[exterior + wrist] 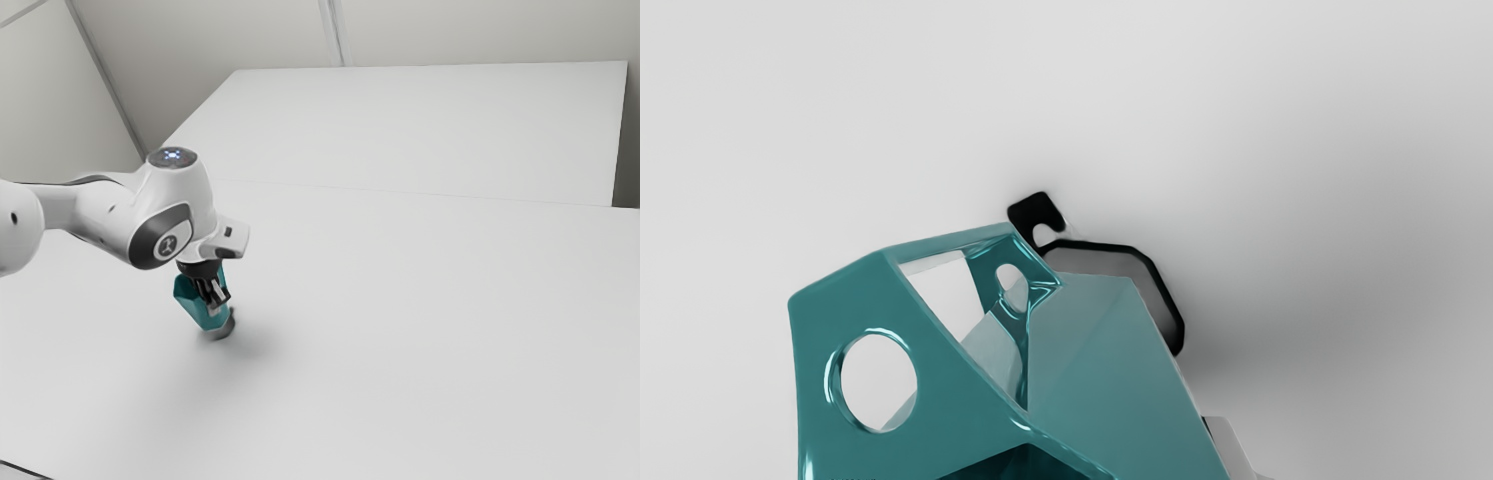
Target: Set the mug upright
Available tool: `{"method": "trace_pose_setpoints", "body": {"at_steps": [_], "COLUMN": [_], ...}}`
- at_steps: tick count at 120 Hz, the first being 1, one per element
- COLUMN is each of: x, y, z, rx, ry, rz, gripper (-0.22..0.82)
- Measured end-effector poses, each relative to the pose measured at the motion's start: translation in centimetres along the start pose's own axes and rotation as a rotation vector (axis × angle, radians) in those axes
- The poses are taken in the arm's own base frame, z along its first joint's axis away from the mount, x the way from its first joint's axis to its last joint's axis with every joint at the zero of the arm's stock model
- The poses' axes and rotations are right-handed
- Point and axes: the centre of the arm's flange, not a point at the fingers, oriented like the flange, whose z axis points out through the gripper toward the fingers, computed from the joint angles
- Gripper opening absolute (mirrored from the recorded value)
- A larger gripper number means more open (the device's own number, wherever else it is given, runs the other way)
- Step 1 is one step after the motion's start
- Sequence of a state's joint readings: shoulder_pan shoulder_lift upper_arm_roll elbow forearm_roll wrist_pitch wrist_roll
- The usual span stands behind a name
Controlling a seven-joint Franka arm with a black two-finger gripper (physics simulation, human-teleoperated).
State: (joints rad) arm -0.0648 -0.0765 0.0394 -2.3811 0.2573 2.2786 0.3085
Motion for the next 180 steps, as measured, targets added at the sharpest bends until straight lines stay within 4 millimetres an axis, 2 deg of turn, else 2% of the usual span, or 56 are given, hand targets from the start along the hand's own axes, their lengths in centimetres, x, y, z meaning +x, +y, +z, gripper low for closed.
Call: {"method": "trace_pose_setpoints", "body": {"at_steps": [55, 91, 113, 159, 180], "x": [-0.1, 0.0, -0.1, -0.8, -0.7], "y": [-0.6, -0.5, -0.6, -0.9, -1.4], "z": [1.5, 1.2, 0.8, -2.3, -4.8], "rx": [-0.008, -0.012, -0.011, 0.001, 0.008], "ry": [-0.013, -0.006, -0.002, 0.028, 0.058], "rz": [-0.034, -0.038, -0.042, -0.057, -0.072], "gripper": [-0.17, 0.08, 0.2, 0.32, 0.35]}}
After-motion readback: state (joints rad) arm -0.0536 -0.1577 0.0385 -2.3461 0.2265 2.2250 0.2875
